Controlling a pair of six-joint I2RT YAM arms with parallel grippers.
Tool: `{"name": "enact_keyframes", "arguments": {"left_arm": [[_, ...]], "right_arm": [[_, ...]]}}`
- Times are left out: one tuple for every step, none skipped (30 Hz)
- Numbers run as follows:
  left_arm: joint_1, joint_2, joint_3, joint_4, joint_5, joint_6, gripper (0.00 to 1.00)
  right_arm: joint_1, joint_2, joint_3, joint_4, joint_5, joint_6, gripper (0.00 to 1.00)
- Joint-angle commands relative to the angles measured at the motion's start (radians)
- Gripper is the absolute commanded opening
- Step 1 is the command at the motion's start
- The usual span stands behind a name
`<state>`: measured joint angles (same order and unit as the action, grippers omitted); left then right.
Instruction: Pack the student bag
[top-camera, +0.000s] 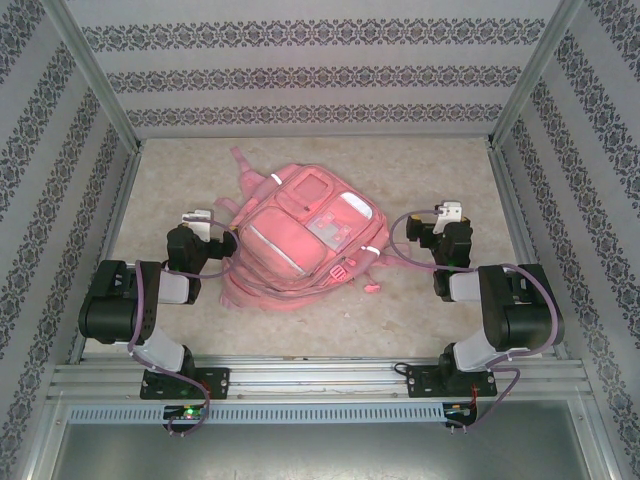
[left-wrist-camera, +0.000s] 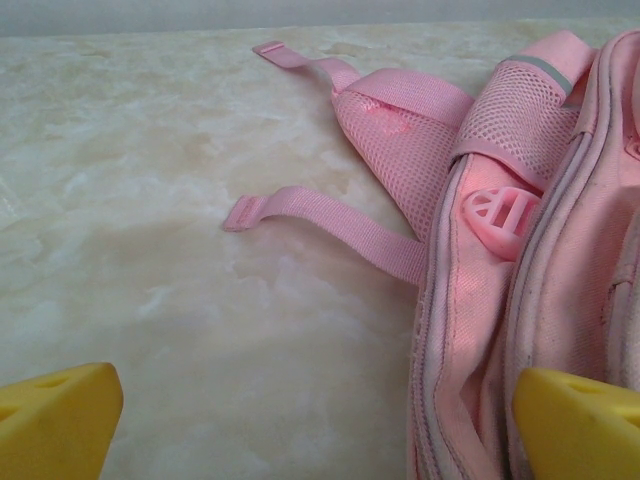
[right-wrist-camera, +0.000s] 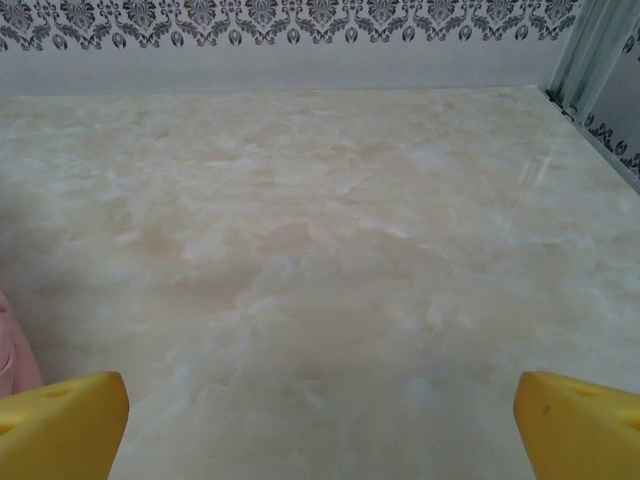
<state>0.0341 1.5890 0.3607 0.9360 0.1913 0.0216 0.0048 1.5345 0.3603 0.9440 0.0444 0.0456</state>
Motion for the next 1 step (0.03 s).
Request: {"name": "enact_keyframes", "arguments": {"left_arm": [[0.010, 0.006, 0.017, 0.033, 0.016, -0.009, 0.99]], "right_arm": [[0.015, -0.007, 0.013, 0.006, 0.013, -0.011, 0.98]]}}
